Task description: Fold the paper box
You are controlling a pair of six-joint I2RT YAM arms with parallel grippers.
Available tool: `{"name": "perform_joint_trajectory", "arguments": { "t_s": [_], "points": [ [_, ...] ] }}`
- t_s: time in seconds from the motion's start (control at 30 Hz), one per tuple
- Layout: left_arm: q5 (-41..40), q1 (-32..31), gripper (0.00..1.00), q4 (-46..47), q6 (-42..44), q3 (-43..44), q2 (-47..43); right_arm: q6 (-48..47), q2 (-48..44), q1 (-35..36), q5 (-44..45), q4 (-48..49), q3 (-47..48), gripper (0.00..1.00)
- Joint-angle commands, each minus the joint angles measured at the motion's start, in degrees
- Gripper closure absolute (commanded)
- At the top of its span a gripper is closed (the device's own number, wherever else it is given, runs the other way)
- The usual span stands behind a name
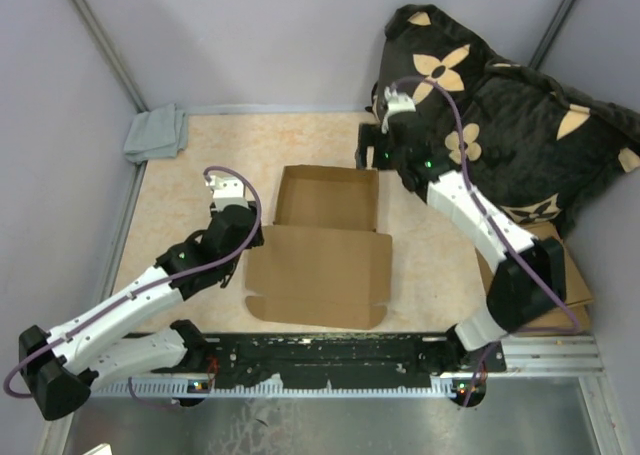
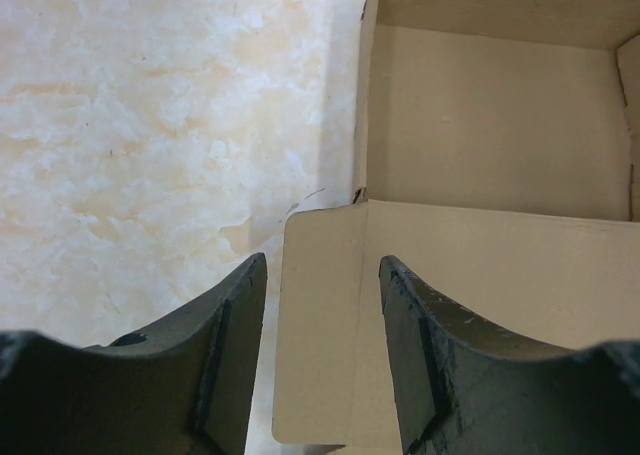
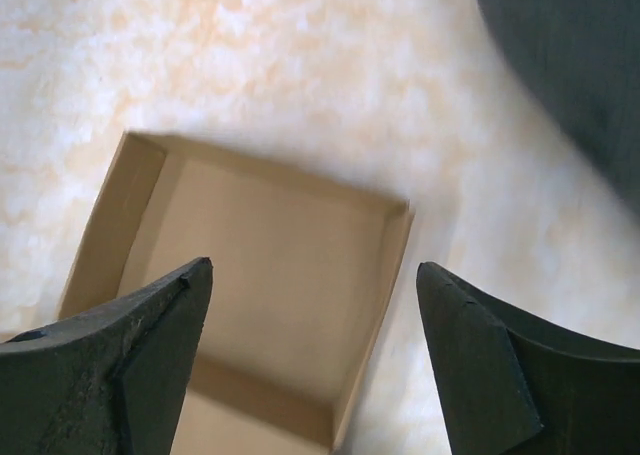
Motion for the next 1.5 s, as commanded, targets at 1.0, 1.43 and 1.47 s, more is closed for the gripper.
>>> {"name": "perform_joint_trajectory", "arguments": {
  "t_s": [1.0, 1.43, 1.47],
  "points": [
    [0.06, 0.25, 0.45, 3.51, -0.27, -3.48, -6.30, -27.16, 46.82, 3.60, -12.84, -11.85, 40.55, 0.23],
    [0.21, 0.25, 0.45, 3.68, -0.18, -3.64, -7.10, -6.06, 42.25, -2.72, -2.00, -13.66, 35.73, 0.62],
    [0.21, 0.27, 0.45, 3.68, -0.12, -3.66, -7.10, -4.18, 40.49, -3.89, -2.59, -12.35, 32.89, 0.62]
  ]
}}
